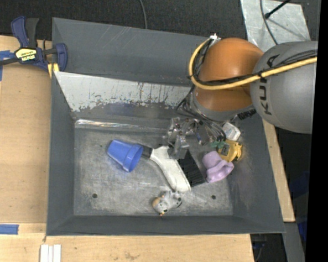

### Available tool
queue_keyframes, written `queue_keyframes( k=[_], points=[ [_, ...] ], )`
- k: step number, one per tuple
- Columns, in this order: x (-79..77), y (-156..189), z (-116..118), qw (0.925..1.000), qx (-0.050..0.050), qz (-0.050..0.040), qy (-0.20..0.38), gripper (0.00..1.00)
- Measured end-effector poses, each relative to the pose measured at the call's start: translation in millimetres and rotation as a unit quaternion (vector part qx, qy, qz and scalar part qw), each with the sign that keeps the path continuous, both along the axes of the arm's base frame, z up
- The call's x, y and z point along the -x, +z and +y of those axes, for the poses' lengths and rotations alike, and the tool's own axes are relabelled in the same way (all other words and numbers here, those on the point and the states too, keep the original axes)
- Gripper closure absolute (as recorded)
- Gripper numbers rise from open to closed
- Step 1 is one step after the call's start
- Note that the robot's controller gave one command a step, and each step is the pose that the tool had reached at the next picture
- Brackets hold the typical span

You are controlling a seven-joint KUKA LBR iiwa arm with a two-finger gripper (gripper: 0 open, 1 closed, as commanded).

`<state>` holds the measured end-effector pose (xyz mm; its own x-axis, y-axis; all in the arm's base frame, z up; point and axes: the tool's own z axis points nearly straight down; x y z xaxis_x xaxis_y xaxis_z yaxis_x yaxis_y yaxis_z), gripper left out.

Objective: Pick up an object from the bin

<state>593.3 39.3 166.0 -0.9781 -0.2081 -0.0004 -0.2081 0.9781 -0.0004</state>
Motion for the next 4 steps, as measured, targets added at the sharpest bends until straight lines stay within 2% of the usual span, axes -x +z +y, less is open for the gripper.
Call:
queue_keyframes(
  k=[1,2,3,4],
  points=[
    [32.1,-1,-5,0.9961,0.0,-0.0009,0.088,1.0],
    [54.9,44,-7,0.9838,-0.001,0.0031,0.179,1.0],
    [48.8,58,-5,0.9773,0.001,-0.0066,0.212,1.0],
    [61.1,13,8,0.9771,0.0,-0.0024,0.213,1.0]
  ],
)
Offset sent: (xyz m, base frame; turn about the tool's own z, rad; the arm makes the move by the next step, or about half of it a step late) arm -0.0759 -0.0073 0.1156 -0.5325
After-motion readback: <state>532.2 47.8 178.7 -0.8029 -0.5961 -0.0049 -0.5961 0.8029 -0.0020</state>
